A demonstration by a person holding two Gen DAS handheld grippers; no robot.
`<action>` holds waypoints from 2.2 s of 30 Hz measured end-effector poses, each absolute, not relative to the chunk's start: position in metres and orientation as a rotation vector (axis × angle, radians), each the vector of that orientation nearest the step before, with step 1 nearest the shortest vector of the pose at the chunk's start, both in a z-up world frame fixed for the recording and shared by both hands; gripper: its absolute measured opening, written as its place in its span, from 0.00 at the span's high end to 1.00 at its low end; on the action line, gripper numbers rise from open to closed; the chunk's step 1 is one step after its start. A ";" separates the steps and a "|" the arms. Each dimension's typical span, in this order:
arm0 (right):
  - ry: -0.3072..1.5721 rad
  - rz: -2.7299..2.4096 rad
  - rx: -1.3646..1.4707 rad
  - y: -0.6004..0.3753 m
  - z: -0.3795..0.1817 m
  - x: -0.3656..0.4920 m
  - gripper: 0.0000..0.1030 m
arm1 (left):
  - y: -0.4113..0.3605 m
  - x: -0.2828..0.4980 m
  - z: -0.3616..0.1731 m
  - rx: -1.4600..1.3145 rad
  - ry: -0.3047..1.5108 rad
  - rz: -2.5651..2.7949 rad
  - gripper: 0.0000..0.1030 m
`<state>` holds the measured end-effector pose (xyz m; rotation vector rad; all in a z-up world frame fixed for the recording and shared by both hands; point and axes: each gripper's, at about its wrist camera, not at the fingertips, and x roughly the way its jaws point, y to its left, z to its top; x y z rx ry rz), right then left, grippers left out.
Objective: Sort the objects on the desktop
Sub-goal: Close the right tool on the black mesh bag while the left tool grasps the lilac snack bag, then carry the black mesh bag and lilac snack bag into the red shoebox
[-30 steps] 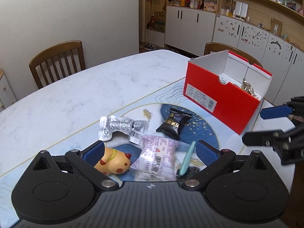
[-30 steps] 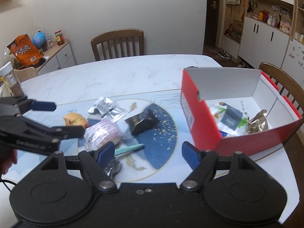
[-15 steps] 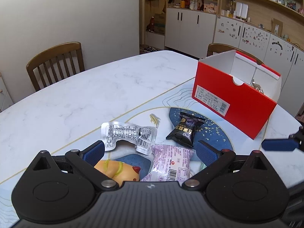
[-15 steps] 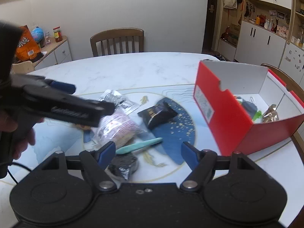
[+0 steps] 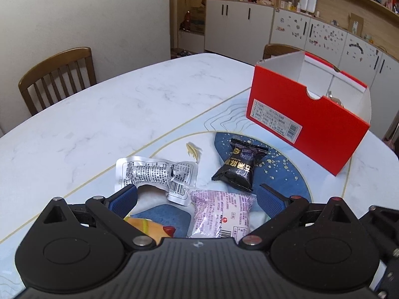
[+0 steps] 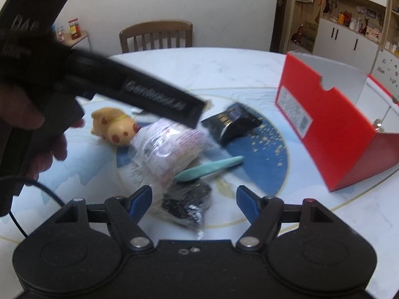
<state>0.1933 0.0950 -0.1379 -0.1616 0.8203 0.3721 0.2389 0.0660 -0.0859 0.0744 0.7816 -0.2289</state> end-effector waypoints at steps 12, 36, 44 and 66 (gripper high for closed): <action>0.877 0.350 -0.177 0.098 -0.157 0.203 0.41 | 0.056 0.241 -0.100 0.089 0.816 -0.267 0.01; 0.864 0.363 -0.169 0.090 -0.156 0.210 0.62 | 0.049 0.250 -0.119 0.055 0.897 -0.302 0.44; 0.860 0.353 -0.166 0.085 -0.153 0.211 0.65 | 0.057 0.248 -0.115 0.011 0.912 -0.289 0.51; 0.806 0.308 -0.118 0.042 -0.118 0.205 0.66 | 0.052 0.216 -0.074 -0.072 0.889 -0.273 0.52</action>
